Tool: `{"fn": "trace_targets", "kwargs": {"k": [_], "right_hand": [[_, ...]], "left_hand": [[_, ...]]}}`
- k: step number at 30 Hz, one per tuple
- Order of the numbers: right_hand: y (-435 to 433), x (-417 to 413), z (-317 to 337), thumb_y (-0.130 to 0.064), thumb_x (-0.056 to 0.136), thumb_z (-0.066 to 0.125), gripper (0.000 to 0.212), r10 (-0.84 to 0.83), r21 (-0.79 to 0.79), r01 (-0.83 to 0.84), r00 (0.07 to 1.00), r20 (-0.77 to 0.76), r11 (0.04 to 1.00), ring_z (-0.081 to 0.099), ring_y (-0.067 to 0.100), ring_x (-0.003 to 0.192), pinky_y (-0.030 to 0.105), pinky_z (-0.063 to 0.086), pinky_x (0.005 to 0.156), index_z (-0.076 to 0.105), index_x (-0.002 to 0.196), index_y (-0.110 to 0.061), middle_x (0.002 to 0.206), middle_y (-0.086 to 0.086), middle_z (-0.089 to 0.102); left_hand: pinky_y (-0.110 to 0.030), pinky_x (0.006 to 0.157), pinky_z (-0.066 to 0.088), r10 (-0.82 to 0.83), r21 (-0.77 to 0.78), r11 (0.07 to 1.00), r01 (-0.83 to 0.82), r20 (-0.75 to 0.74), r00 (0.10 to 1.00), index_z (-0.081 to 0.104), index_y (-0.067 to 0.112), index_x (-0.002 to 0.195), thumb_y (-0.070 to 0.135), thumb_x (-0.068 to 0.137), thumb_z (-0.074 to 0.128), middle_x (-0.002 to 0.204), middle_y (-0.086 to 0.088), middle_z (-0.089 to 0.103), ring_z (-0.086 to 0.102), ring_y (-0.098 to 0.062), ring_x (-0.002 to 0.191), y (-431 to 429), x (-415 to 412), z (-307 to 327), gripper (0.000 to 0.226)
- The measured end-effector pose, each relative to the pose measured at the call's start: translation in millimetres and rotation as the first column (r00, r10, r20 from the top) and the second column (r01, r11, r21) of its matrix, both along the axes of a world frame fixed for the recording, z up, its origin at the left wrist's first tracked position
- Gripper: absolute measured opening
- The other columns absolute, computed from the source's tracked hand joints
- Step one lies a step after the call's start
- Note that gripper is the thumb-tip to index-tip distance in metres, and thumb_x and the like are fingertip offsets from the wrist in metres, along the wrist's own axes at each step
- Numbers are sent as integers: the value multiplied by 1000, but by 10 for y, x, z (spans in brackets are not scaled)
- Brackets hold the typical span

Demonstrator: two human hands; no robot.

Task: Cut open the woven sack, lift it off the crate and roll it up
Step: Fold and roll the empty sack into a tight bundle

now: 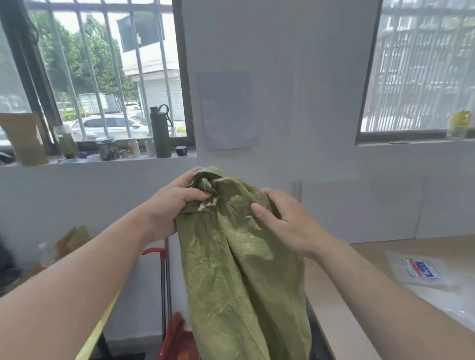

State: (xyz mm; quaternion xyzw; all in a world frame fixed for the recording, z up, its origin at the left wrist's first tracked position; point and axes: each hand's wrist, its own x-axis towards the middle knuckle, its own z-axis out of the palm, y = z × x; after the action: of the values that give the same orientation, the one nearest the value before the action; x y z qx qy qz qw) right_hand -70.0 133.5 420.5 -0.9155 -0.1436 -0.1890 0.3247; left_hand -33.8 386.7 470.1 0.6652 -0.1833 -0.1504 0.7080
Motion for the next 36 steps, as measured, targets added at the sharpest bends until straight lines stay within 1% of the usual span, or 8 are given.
{"fn": "trace_targets", "kwargs": {"k": [4, 10, 15, 18, 26, 29, 32, 36], "right_hand": [[197, -69, 66, -24, 108, 45, 27, -60, 25, 58, 994, 95, 998, 52, 23, 82, 45, 41, 82, 41, 83, -31, 79, -12, 51], [319, -129, 181, -22, 111, 36, 14, -60, 50, 57, 996, 66, 997, 56, 35, 84, 41, 35, 82, 41, 101, -14, 82, 14, 62], [413, -160, 248, -39, 109, 37, 17, -31, 76, 25, 997, 67, 997, 58, 33, 89, 46, 45, 79, 36, 106, -23, 88, 5, 64], [441, -176, 301, -38, 109, 39, 18, -5, 111, -1, 999, 53, 994, 61, 29, 80, 42, 44, 69, 35, 108, -21, 83, 4, 63], [455, -187, 362, -42, 108, 42, 27, 63, 260, -56, 998, -18, 964, 65, 22, 91, 40, 50, 81, 39, 119, -17, 98, 5, 67], [462, -212, 406, -46, 108, 39, 31, 109, 270, -95, 993, -38, 958, 63, 10, 90, 22, 47, 77, 42, 121, -18, 98, -2, 65], [450, -222, 486, -53, 107, 36, 34, 100, 204, -90, 994, -40, 975, 58, 10, 77, 32, 42, 70, 44, 121, -23, 79, -5, 59], [360, -195, 538, -63, 104, 29, 35, -30, -135, 39, 997, 70, 990, 58, 20, 70, 41, 41, 72, 43, 119, -34, 60, -8, 56]], "left_hand": [[-50, 91, 58, -34, 25, 999, 34, 18, 999, 70, 22, 116, -8, 97, 50, 109, -17, 69, 66, -33, 95, 29, -74, 92, 41], [-45, 86, 62, 147, 231, 950, -209, 259, 954, 73, 17, 115, -4, 92, 55, 106, -23, 73, 71, -26, 90, -13, -181, 188, 36], [-32, 106, 49, -46, 444, 734, -514, 787, 615, 47, 24, 148, 20, 84, 69, 136, -1, 50, 56, -17, 121, -25, -172, 143, 68], [-42, 113, 41, -308, 532, 481, -697, 847, 434, 18, 16, 163, 49, 78, 60, 150, -5, 39, 45, -27, 134, -102, -242, 103, 101], [-46, 121, 26, -421, 666, 253, -702, 729, 541, -16, 20, 164, 83, 55, 79, 152, -6, 29, 31, -30, 142, -219, -278, -63, 157], [-46, 112, 35, -404, 675, 234, -700, 722, 561, 24, 24, 159, 72, 63, 80, 128, -6, 42, 42, -31, 124, -276, -262, -144, 121], [-45, 98, 42, -387, 692, 344, -634, 720, 576, 55, 37, 96, 53, 77, 72, 107, 0, 45, 47, -26, 101, -325, -265, -182, 30], [-39, 86, 46, -275, 734, 504, -456, 636, 721, 54, 30, 63, 34, 85, 66, 102, 2, 44, 51, -22, 92, -403, -272, -148, 26]]}}
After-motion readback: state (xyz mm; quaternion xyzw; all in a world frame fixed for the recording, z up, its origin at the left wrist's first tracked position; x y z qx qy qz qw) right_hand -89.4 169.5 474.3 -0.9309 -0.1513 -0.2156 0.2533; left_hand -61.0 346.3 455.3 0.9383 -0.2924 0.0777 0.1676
